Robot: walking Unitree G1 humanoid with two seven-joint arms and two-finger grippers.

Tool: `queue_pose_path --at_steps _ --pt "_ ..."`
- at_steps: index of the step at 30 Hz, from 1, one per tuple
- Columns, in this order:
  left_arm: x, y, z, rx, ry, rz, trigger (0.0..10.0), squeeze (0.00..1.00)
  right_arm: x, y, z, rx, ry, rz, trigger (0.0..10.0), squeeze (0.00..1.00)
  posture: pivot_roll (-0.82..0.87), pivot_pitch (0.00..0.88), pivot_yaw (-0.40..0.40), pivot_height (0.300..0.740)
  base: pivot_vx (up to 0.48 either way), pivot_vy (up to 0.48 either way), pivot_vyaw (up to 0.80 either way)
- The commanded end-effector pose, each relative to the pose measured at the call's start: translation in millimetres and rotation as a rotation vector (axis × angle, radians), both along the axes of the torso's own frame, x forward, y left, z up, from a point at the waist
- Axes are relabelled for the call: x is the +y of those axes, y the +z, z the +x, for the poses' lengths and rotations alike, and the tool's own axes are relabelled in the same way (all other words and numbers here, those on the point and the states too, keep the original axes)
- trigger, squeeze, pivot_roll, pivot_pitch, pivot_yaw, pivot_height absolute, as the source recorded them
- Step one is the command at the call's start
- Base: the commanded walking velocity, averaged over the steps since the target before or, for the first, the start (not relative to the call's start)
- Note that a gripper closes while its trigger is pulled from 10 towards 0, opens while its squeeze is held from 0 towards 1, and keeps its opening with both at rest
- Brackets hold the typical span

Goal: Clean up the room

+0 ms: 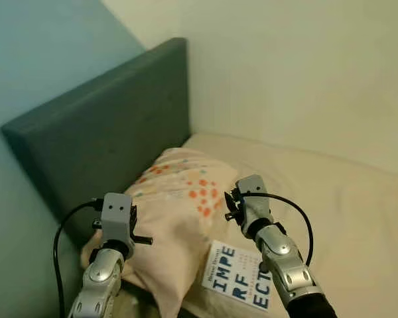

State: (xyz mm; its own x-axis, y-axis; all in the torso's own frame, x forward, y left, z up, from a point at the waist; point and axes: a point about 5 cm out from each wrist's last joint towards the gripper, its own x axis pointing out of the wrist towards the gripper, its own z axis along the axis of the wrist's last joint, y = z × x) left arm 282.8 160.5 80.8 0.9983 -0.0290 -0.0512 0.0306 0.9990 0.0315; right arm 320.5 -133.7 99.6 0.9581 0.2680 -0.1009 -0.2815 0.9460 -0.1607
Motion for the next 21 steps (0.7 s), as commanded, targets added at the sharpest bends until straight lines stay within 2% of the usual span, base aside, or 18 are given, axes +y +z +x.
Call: queue_pose_path --at_steps 1,7,21 --pt "-1.9 -2.1 0.5 0.017 -0.009 0.0 10.0 0.0 -3.9 -2.0 -0.6 0.006 -0.02 0.024 10.0 0.0 -0.07 0.013 -0.028 0.723 0.0 0.0 0.0" --pt "-3.1 0.2 1.8 0.01 -0.014 0.001 10.0 0.0 -3.5 -3.3 -0.8 0.01 -0.02 0.024 10.0 0.0 -0.08 0.006 -0.026 0.723 0.0 0.0 0.0" --pt "-6.7 0.7 3.2 0.01 -0.039 0.004 10.0 0.0 -3.9 -7.8 -4.2 0.025 -0.037 0.025 10.0 0.0 -0.08 0.002 -0.018 0.723 0.0 -0.431 0.0"
